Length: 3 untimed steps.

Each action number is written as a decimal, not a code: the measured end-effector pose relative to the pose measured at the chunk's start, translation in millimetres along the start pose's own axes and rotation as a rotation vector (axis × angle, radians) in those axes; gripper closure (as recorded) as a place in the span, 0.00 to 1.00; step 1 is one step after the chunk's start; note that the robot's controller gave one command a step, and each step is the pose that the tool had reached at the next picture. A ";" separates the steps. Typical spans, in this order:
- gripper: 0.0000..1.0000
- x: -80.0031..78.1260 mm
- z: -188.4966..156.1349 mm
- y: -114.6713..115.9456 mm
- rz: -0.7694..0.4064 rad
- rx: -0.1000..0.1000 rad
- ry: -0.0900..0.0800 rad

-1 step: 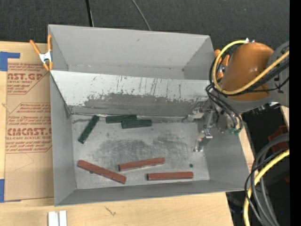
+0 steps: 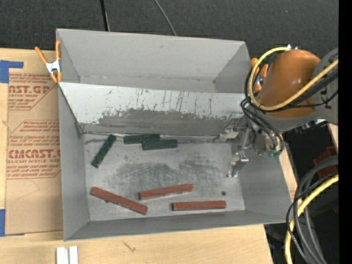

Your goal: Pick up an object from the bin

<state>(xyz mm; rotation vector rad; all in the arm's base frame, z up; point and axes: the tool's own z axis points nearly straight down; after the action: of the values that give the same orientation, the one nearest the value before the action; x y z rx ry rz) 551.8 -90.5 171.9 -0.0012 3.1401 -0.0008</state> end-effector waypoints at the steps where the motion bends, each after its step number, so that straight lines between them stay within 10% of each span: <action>1: 0.00 11.6 55.9 13.5 -0.005 0.001 -0.006; 2: 0.00 15.3 87.0 56.8 0.000 -0.002 0.005; 3: 1.00 61.3 95.2 113.6 -0.088 0.001 -0.013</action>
Offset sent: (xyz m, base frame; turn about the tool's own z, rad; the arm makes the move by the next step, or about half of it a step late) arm -0.0138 0.0658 -0.0886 -0.0017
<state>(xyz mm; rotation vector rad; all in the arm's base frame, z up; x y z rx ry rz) 490.5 23.0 76.5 -0.1380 3.1242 -0.0022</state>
